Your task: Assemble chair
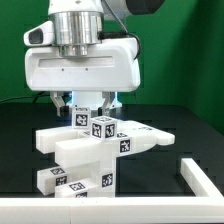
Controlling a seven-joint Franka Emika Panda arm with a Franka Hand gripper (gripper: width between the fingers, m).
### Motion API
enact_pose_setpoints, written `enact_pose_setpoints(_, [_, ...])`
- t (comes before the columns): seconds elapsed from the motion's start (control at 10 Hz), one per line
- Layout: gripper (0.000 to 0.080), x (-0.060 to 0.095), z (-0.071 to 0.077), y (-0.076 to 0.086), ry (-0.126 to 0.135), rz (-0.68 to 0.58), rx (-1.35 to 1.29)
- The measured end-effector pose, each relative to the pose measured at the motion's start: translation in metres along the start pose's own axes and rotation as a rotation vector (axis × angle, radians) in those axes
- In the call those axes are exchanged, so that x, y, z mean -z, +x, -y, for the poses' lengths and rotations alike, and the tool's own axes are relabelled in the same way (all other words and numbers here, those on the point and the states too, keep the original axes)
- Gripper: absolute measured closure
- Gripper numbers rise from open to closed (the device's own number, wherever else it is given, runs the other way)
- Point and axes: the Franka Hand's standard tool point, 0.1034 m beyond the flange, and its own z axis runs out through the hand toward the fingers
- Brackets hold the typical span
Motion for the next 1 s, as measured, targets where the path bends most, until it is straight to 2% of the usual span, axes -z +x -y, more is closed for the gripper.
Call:
enact_pose_setpoints(0.1, [0.0150,0.0012,0.0002,0.0052,-0.032,-0.028,0.203])
enact_pose_setpoints(0.2, [0.0150,0.0027,-0.0004,0.0087,-0.053,-0.028,0.406])
enact_pose_setpoints(0.3, [0.0150,0.0024,-0.0005,0.0083,-0.049,-0.028,0.363])
enact_pose_setpoints(0.5, [0.0434,0.0024,-0.0006,0.0082,-0.049,-0.029,0.338])
enact_pose_setpoints(0.6, [0.0434,0.0024,-0.0005,0.0082,-0.047,-0.030,0.263])
enact_pose_setpoints(0.7, [0.0517,0.0023,-0.0004,0.0081,-0.045,-0.033,0.163])
enact_pose_setpoints(1.0, [0.0517,0.0022,0.0055,0.0070,-0.037,-0.048,-0.280])
